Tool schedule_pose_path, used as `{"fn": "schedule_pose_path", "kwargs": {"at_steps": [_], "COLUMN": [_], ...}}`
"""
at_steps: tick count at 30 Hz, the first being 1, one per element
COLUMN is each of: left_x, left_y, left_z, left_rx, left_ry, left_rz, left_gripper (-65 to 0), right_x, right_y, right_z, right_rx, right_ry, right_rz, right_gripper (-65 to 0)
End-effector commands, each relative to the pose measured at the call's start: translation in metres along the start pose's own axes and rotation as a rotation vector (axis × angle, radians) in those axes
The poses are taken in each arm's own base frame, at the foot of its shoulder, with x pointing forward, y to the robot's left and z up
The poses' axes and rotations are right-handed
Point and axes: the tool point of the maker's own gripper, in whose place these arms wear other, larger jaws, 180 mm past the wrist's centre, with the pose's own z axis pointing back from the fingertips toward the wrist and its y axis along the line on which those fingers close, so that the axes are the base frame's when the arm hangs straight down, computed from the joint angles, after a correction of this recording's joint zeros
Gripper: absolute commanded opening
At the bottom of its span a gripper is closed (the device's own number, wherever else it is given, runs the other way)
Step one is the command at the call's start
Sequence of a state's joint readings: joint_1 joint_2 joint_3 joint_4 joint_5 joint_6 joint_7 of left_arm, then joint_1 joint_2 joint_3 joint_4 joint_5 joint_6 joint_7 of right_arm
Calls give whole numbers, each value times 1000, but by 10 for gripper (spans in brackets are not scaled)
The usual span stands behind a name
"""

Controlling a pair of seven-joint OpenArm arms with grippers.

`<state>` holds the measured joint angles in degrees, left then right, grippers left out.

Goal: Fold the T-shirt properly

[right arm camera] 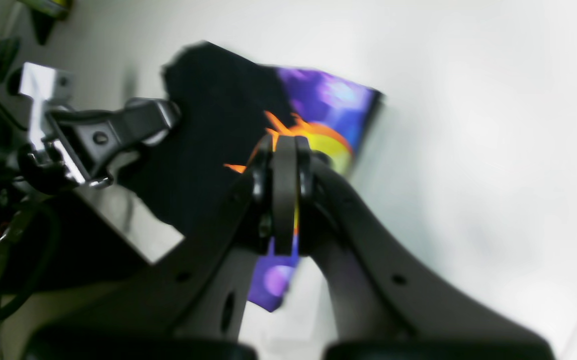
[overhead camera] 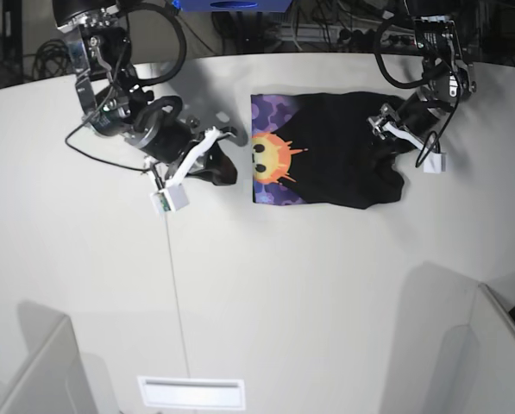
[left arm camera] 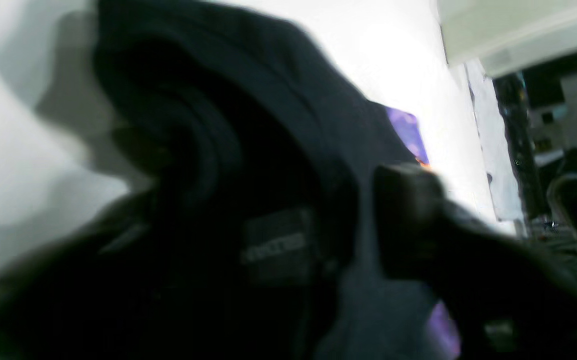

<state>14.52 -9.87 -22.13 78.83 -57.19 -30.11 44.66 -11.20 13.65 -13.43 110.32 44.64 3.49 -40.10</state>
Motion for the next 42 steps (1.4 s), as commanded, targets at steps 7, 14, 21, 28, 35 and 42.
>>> {"fn": "schedule_pose_path", "kwargs": {"at_steps": [7,14,21,28,35,42], "left_x": [-25,-16,-21,-22,-19,-28], "left_y": [0,-17,-47,-60,-52,-60], "left_z": [-14,-33,-56,-76,-79,-93], "left_rx": [59,52,-23,-12,-38,-65], "left_ry": [234,371,544,659,765,835], "left_rz": [-109,-300,-578,-964,-1381,-1748], "left_gripper": [-650,-650,-650,-650,-650,-650], "right_x": [8,-6,-28,-50,-70,-93], "right_y": [-57,-122,-153,-167,-174,-170], "right_z": [39,94,133,159,179,180], "right_rx": [-161,-378,-506,-584,-655,-689], "right_ry": [-86,-126,-125,-101,-129,-100], "right_rz": [-74,-173,-235,-275,-371,-409], "right_gripper": [-650,-650,-650,-650,-650,-650]}}
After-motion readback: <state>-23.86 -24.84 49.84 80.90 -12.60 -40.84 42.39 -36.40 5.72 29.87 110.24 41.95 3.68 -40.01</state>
